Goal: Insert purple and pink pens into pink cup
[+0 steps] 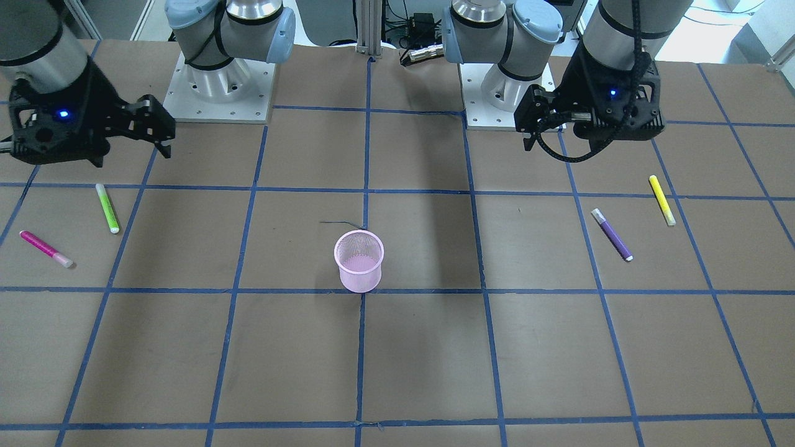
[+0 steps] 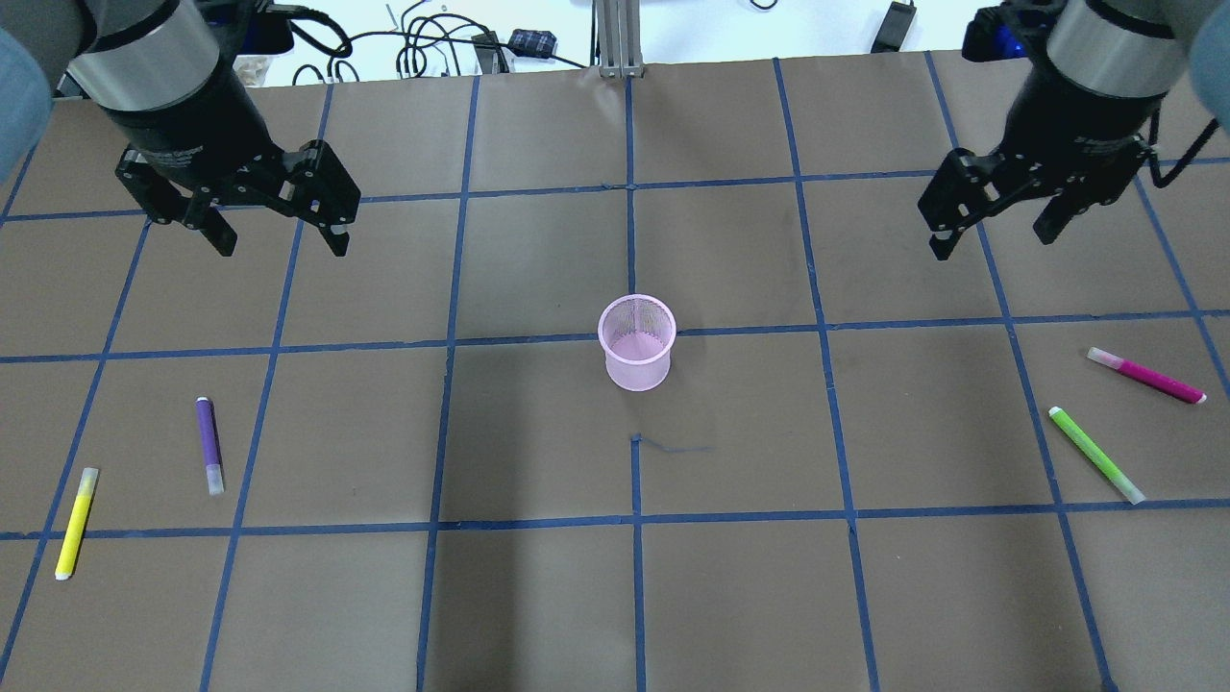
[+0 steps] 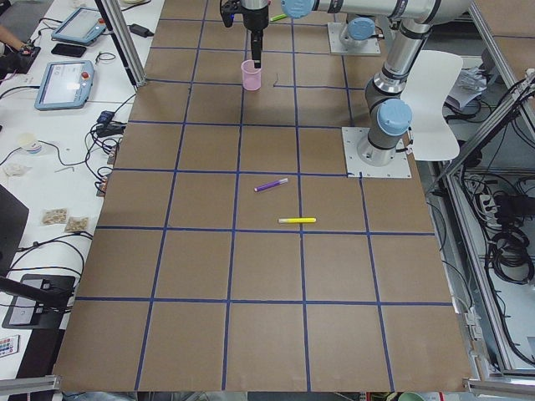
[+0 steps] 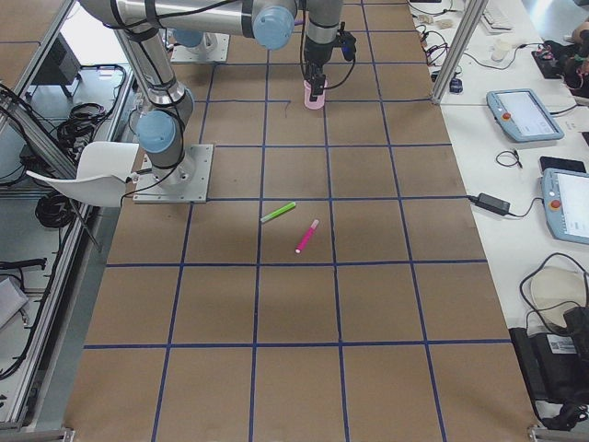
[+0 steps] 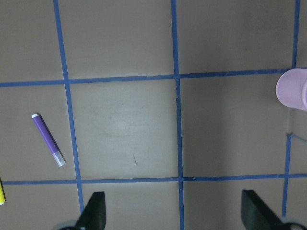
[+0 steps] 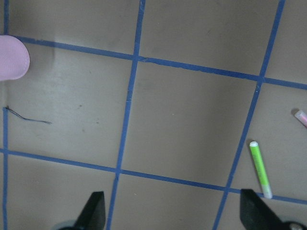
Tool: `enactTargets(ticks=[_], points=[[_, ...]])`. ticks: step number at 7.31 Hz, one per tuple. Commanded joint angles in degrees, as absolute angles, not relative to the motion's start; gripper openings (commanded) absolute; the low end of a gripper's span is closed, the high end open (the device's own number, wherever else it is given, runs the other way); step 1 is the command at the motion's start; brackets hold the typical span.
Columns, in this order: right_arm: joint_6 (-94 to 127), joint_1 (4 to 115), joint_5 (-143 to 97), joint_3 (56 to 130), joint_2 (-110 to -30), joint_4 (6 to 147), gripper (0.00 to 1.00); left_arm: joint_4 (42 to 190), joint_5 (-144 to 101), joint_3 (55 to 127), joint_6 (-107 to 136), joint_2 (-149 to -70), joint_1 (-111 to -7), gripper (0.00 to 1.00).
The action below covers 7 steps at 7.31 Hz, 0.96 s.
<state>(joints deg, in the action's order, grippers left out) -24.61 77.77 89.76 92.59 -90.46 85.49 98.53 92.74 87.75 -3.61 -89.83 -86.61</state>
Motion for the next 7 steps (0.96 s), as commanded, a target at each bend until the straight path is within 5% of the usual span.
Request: enactTargets(ticks=[1, 7], points=[[-48.9, 66.2, 89.6, 95.7, -90.3, 86.6, 1.0, 100.8, 92.6, 94.4, -6.8, -92.3, -77.7, 1.0], [-100.3, 49.4, 89.4, 112.8, -86.5, 120.9, 1.0, 89.8, 92.5, 101.0, -7.6, -105.5, -62.9, 1.0]])
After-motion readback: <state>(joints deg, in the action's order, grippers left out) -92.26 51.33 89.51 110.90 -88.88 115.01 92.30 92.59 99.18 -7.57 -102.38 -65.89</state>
